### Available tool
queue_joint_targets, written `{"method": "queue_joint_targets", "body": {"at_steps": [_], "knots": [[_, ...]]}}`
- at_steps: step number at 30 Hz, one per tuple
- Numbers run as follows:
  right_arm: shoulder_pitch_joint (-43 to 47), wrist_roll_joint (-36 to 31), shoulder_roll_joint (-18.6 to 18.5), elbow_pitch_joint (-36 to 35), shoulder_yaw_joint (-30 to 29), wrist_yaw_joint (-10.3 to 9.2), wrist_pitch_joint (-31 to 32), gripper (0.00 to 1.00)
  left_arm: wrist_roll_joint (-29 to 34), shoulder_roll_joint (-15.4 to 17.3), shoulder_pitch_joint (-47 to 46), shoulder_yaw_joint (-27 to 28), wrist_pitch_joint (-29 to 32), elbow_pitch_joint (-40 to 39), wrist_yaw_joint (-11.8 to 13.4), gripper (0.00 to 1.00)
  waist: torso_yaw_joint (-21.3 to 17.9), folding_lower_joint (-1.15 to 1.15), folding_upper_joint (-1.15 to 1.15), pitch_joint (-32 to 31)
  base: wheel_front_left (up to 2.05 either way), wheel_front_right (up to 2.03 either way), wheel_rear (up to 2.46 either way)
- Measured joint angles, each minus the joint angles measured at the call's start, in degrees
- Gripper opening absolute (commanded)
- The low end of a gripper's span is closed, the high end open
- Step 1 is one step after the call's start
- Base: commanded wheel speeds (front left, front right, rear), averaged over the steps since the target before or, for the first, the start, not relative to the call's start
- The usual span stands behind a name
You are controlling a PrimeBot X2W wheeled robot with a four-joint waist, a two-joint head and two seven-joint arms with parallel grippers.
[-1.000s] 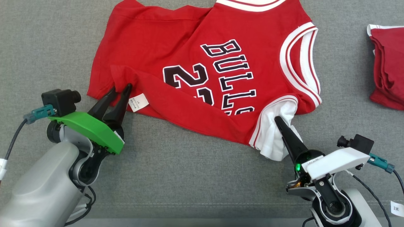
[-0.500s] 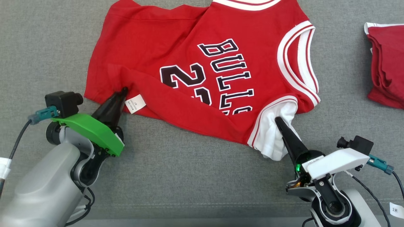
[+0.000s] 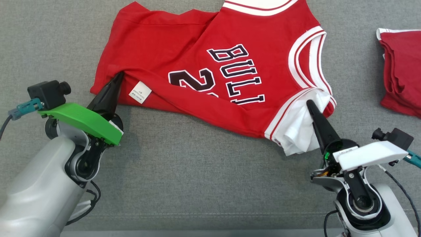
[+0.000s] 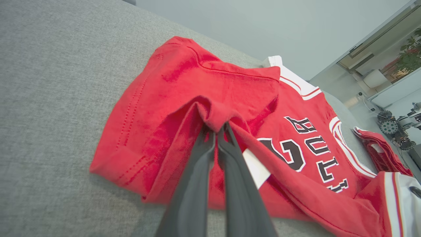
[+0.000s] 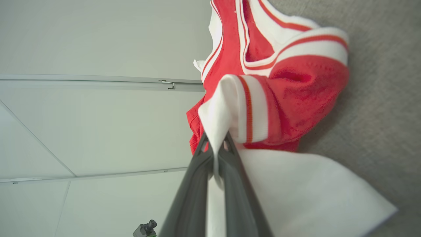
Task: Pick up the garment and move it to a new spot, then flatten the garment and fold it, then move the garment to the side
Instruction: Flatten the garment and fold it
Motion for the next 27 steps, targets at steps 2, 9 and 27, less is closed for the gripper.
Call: {"method": "queue_joint_targets", "body": {"at_steps": [2,9,27], "knots": [[-0.7,0.0,-0.5,-1.0,-1.0,0.00,-0.2,0.00,-2.0,0.2,0.3,0.3,0.1,-1.3,0.0,0.00,0.1,0.00,0.00,-0.6,0.00,0.00,0.00],[-1.7,0.0,-2.4,-4.0,-2.6,0.00,-0.3,0.00,-6.1,1.3,2.6,0.6,2.4,-5.8,0.0,0.00,1.1,0.00,0.00,-2.1,0.00,0.00,0.00],[-2.9,-0.5,-3.7,-7.2,-1.2,0.00,3.7,0.00,-8.5,4.3,0.5,0.6,9.1,-6.7,2.2,0.00,3.9,0.00,0.00,0.1,0.00,0.00,0.00]]}}
